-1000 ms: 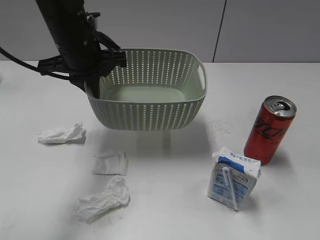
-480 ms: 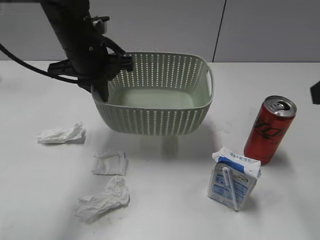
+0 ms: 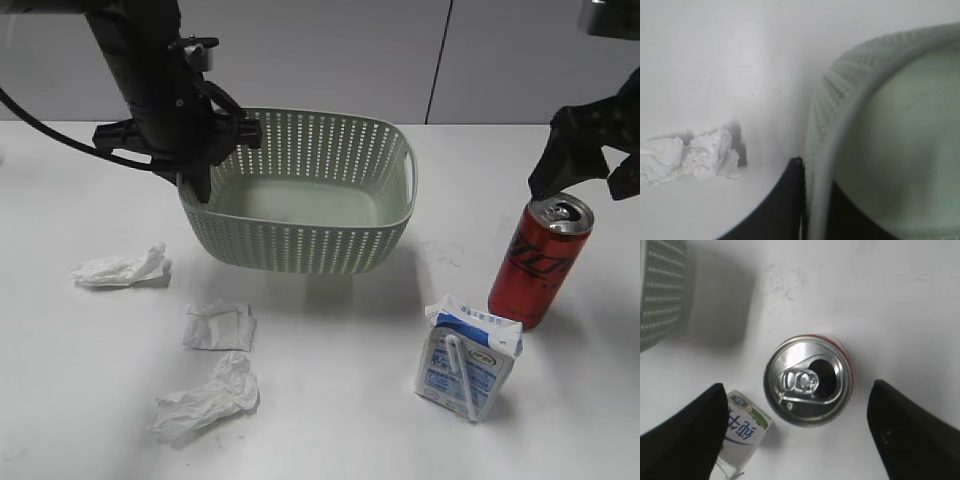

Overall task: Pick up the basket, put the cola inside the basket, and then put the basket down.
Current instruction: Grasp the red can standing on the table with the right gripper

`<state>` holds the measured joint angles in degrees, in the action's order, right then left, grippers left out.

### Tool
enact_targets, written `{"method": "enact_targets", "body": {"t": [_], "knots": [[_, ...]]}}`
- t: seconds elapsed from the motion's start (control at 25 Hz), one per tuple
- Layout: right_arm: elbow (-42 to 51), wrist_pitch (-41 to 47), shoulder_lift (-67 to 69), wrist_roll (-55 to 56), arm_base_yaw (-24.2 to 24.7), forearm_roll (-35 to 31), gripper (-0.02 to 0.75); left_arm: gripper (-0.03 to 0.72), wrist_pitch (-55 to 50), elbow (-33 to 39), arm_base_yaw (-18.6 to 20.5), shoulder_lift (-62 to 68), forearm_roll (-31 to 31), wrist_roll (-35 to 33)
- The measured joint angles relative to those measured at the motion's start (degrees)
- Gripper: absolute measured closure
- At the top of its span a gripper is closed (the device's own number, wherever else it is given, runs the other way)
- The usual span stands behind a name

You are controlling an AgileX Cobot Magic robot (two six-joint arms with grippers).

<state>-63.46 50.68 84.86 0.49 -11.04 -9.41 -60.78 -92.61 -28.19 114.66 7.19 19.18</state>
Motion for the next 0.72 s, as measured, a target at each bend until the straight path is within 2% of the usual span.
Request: {"method": "enact_targets", "body": {"t": [0.48, 0.72], "knots": [[-0.3, -2.38, 9.75, 0.49, 0.0, 0.61, 0.088, 0.686, 0.63, 0.0, 0.0, 0.0, 0.05, 0.0], [-0.4, -2.81, 10.82, 0.49, 0.0, 0.34, 0.159, 0.686, 0.81, 0.0, 0.0, 0.0, 0.1, 0.0]]}}
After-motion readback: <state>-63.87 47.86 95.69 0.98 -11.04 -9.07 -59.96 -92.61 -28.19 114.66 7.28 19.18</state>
